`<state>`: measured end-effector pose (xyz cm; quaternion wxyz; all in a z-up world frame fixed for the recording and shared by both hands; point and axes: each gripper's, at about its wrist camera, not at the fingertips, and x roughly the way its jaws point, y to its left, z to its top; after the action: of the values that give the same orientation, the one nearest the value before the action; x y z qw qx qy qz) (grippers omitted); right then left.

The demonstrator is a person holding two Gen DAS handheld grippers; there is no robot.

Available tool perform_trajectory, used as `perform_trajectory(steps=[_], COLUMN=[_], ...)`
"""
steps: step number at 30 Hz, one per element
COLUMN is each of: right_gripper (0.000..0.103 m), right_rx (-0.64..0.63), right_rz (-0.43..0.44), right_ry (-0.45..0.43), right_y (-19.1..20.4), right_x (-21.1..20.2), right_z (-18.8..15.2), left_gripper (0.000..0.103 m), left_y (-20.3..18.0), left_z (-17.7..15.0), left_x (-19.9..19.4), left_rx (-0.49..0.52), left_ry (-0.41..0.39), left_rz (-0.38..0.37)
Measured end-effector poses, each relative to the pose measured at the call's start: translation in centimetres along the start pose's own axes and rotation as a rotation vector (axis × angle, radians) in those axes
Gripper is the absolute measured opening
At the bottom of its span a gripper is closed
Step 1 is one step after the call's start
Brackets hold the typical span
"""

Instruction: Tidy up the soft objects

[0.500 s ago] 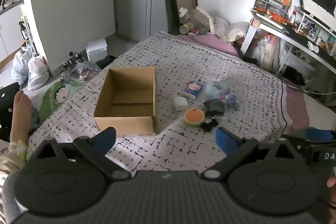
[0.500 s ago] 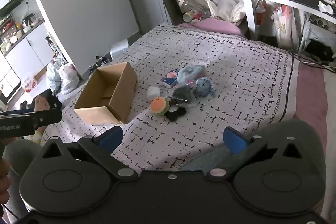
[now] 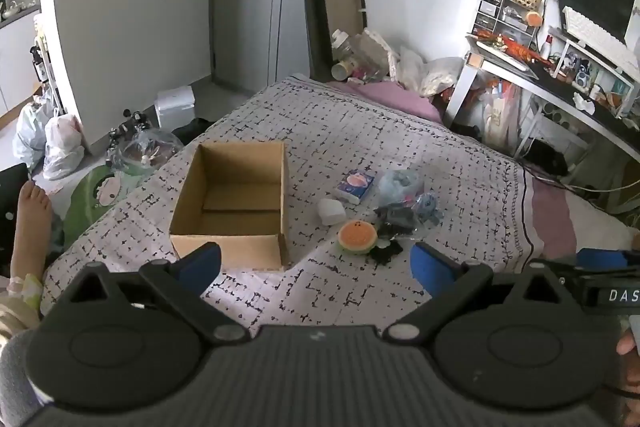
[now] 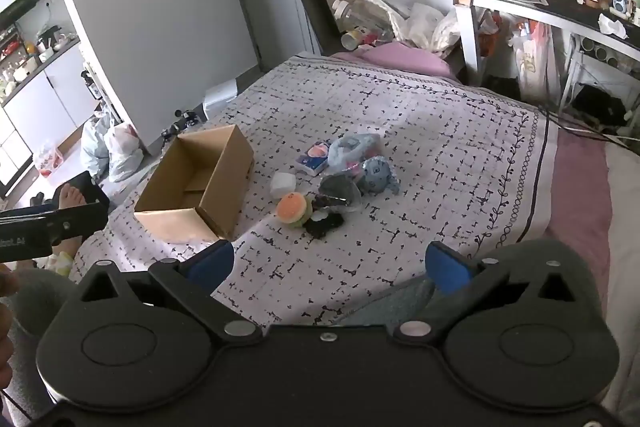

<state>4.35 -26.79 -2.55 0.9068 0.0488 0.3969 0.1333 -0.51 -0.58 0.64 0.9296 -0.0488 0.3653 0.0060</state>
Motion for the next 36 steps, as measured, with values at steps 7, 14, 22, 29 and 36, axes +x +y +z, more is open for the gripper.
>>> perform_trajectory(steps=[7,14,22,29,36], right_gripper=[0.103,0.103,0.103,0.103,0.103], right_rx=[-0.002,0.001,0.001,0.006,0.009], right_rz=[-0.003,-0.002,-0.007,-0.009,-0.007], right_ry=[-0.002,0.001,0.0,0.004,0.001], right_y=[0.02,0.02,-0.21,-0.45,-0.55], right_x=[0.27,0.25,0.16,0.22,0.22], right_z=[0.01,-0.01,0.19,0.24,0.2], left_gripper=[0.1,0.1,0.1,0.1,0.1], left_y=[-0.08,0.19,0.1,-0.27,-0.5], left_z=[-0.12,0.07,0.17,0.27,0.41], left_x=[-0.01,-0.34,-0.46,-0.62,-0.72], left_rx=[-0.013,-0.007,0.001,0.009,0.011], left_ry=[-0.011,-0.017,-0.015,-0.017,-0.014], left_rz=[-0.009,-0.014,-0.018,-0.013,-0.021])
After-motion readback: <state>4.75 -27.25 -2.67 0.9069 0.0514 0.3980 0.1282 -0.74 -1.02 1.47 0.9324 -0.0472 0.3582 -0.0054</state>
